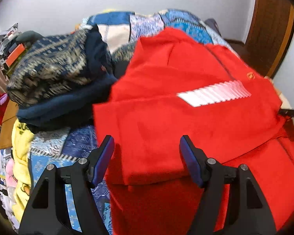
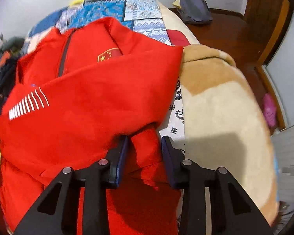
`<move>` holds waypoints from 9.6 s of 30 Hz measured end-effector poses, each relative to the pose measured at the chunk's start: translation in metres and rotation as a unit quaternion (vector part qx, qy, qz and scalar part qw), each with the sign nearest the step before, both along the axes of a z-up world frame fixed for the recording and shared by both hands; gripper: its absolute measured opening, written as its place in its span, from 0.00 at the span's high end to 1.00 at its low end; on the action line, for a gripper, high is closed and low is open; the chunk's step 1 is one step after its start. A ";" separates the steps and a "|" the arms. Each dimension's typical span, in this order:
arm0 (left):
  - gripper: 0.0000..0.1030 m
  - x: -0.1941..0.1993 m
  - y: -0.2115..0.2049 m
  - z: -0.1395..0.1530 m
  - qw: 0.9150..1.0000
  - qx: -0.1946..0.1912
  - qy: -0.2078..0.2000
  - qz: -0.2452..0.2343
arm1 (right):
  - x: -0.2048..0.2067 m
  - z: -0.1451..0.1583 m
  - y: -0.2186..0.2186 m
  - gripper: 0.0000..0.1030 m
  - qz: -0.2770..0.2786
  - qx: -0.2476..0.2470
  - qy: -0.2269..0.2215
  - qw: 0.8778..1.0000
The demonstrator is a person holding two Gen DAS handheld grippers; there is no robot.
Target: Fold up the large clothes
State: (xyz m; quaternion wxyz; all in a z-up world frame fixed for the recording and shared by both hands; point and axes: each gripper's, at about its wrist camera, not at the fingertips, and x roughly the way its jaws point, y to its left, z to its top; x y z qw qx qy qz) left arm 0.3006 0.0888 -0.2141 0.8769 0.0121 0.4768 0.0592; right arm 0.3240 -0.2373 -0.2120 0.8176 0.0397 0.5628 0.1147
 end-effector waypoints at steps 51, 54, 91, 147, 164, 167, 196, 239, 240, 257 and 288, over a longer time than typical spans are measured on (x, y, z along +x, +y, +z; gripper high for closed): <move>0.23 0.248 0.036 0.024 0.996 -0.093 -0.010 -0.007 | 0.207 0.031 0.103 0.39 0.053 0.006 -0.065 0.996; 0.23 0.269 0.035 -0.005 0.997 -0.080 0.018 -0.008 | 0.233 0.009 0.110 0.39 0.051 -0.004 -0.063 0.997; 0.97 0.014 -0.012 0.061 0.990 -0.117 -0.023 -0.079 | -0.040 0.097 0.077 0.96 0.138 0.055 -0.088 0.985; 0.05 -0.095 0.011 -0.009 0.996 -0.079 0.050 0.005 | -0.119 0.019 0.036 0.21 0.079 0.073 0.030 0.994; 0.05 -0.054 0.057 0.048 0.990 -0.129 -0.032 0.050 | -0.074 0.071 -0.005 0.21 -0.011 0.045 -0.074 0.996; 0.05 -0.031 0.059 0.040 0.986 -0.159 -0.034 0.046 | -0.050 0.062 -0.016 0.21 -0.031 0.053 -0.065 0.996; 0.78 0.029 0.036 -0.002 0.991 -0.127 -0.041 0.019 | 0.008 0.029 0.037 0.86 0.072 0.034 -0.088 0.993; 0.48 -0.008 0.047 0.123 0.994 -0.037 -0.107 0.000 | -0.039 0.142 0.039 0.37 0.062 -0.044 -0.170 0.983; 0.45 -0.021 0.046 0.125 0.993 -0.035 -0.112 -0.006 | -0.045 0.144 0.037 0.29 0.059 -0.045 -0.171 0.982; 0.30 -0.125 0.048 -0.002 0.990 -0.115 0.081 -0.001 | -0.125 0.081 -0.012 0.25 0.019 -0.024 -0.068 0.997; 0.94 -0.119 -0.009 0.002 0.982 -0.182 0.031 -0.044 | -0.150 0.046 -0.030 0.86 -0.017 0.038 -0.045 0.998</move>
